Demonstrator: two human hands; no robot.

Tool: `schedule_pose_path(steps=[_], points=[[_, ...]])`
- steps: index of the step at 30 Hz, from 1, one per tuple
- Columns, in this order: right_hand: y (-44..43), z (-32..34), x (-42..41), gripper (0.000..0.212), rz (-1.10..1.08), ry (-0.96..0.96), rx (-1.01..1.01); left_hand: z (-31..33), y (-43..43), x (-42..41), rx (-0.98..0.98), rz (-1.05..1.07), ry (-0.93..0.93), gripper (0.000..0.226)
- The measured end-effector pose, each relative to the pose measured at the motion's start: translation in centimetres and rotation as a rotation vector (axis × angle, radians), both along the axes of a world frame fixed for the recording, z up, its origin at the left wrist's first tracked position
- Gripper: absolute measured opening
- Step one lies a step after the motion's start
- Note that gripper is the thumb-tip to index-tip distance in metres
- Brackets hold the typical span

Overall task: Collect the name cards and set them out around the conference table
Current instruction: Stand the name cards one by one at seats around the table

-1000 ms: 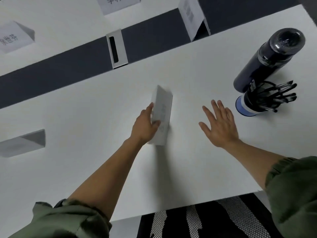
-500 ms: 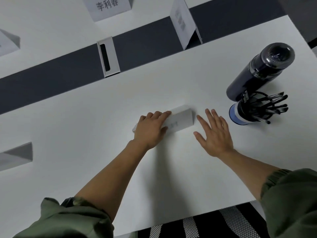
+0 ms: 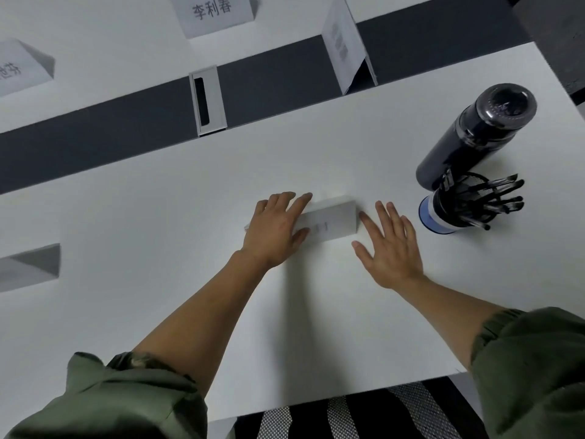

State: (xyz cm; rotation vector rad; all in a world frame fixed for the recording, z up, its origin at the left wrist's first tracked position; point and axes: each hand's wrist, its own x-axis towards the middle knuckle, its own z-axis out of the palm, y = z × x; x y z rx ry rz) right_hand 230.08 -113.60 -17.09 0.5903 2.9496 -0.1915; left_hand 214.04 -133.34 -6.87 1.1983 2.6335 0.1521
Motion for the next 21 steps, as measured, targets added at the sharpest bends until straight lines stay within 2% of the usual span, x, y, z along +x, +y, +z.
schedule_pose_path(steps=[5,9,13,17,21], points=[[0.2,0.5,-0.1,0.07,0.038,-0.118,-0.014,2.6,-2.4,3.5,0.121,0.145,0.061,0.048],[1.0,3.3,0.1,0.066,0.086,-0.271,-0.12,4.7,-4.3,7.5,0.022,0.199,-0.017,0.037],[0.5,6.9,4.2,0.051,0.001,-0.346,-0.228,6.0,-5.0,11.5,-0.079,0.176,-0.102,0.037],[0.4,10.2,10.2,0.044,-0.117,-0.287,-0.315,7.2,-4.6,15.4,-0.093,0.071,-0.114,0.038],[1.4,14.5,17.9,0.041,-0.26,-0.142,-0.292,9.5,-2.5,19.8,-0.075,-0.089,-0.072,0.038]])
